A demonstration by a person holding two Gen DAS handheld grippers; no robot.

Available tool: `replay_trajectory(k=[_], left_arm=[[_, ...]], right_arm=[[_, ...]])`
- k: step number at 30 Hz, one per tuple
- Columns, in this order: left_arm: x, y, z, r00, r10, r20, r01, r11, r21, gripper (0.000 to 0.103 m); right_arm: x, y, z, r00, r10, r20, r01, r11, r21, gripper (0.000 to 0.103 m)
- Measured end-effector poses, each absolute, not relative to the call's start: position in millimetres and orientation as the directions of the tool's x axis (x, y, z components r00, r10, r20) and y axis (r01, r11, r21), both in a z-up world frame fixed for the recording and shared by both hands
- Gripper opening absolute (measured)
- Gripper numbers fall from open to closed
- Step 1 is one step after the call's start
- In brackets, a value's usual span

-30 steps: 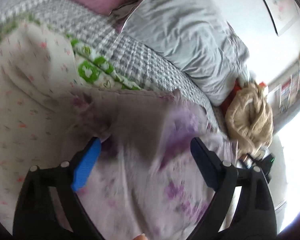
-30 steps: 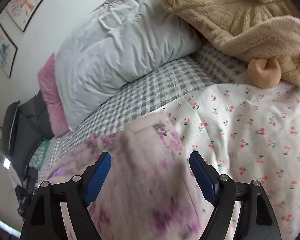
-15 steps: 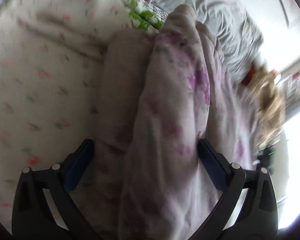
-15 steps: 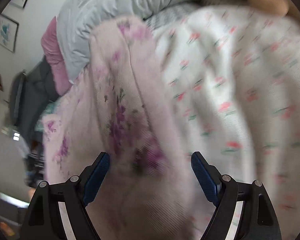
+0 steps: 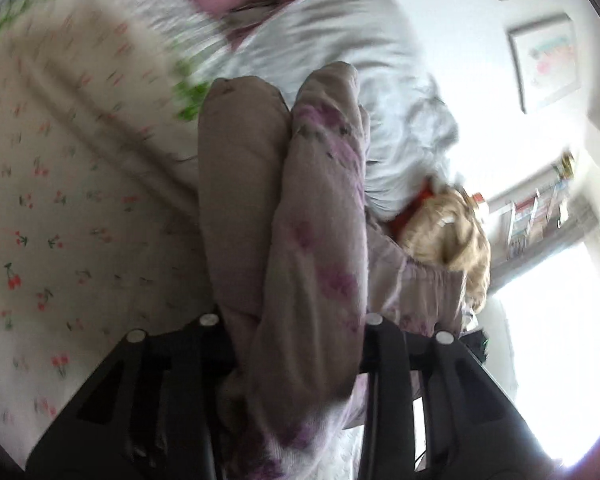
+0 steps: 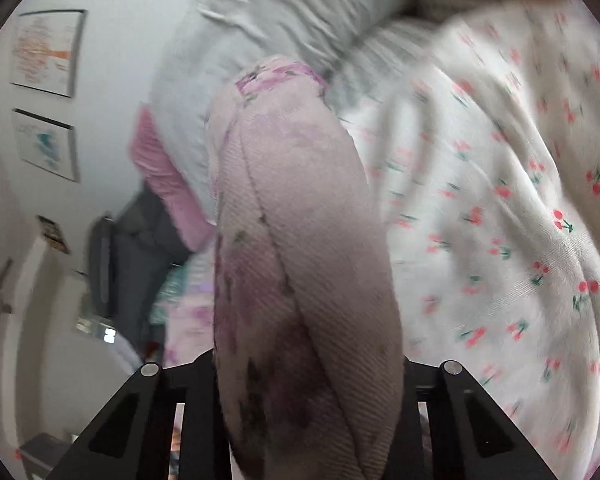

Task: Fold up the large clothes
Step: 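Lift the hem with both tools and fold it toward the collar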

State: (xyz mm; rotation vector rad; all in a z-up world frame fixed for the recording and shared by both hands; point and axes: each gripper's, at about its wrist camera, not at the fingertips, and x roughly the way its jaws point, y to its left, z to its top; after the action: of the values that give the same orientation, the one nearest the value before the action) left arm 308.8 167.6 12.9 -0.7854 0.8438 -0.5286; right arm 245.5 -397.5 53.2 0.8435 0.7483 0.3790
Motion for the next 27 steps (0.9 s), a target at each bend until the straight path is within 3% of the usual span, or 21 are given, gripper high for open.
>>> replay_trajectory(k=[4,7,12,16,19,20,21,23,27], left_arm=[[260,162,76,0.564,-0.680,-0.468,0.178,0.654,-0.735,0.034],[225,171,93,0.545,-0.695,-0.470,0.168,0.639,-0.751,0.034],[165,190,78,0.495,-0.726,-0.478,0.151,0.614,-0.775,0.035],[129,192,20,0.406,-0.705,-0.582,0.102,0.668,-0.738,0.039],[123,182,-49,0.275,-0.597,-0.753,0.021,0.787,-0.616,0.048],[122,181,-69,0.235,-0.540,-0.808,-0.013,0.829,-0.558,0.057],[118,185,-81,0.252,-0.539,-0.804,-0.035,0.825,-0.564,0.067],[112,196,-74,0.313,-0.580,-0.752,-0.027,0.786,-0.618,0.068],[117,194,-45,0.370,-0.472,-0.800,0.050,0.870,-0.491,0.073]], right_arm=[[202,-380,109,0.690,0.545,-0.476,-0.038,0.684,0.729,0.029],[157,-385,133,0.696,0.535,-0.479,-0.009,0.674,0.739,0.029],[90,-400,129,0.672,0.555,-0.490,0.048,0.628,0.777,0.029],[63,-395,88,0.588,0.546,-0.597,0.146,0.655,0.742,0.031],[58,-386,29,0.466,0.474,-0.748,0.269,0.729,0.629,0.037],[58,-384,4,0.390,0.397,-0.831,0.336,0.779,0.529,0.044],[55,-385,-8,0.349,0.341,-0.873,0.367,0.807,0.462,0.056],[50,-395,-20,0.352,0.307,-0.884,0.392,0.810,0.437,0.080],[44,-416,6,0.419,0.244,-0.875,0.386,0.824,0.415,0.082]])
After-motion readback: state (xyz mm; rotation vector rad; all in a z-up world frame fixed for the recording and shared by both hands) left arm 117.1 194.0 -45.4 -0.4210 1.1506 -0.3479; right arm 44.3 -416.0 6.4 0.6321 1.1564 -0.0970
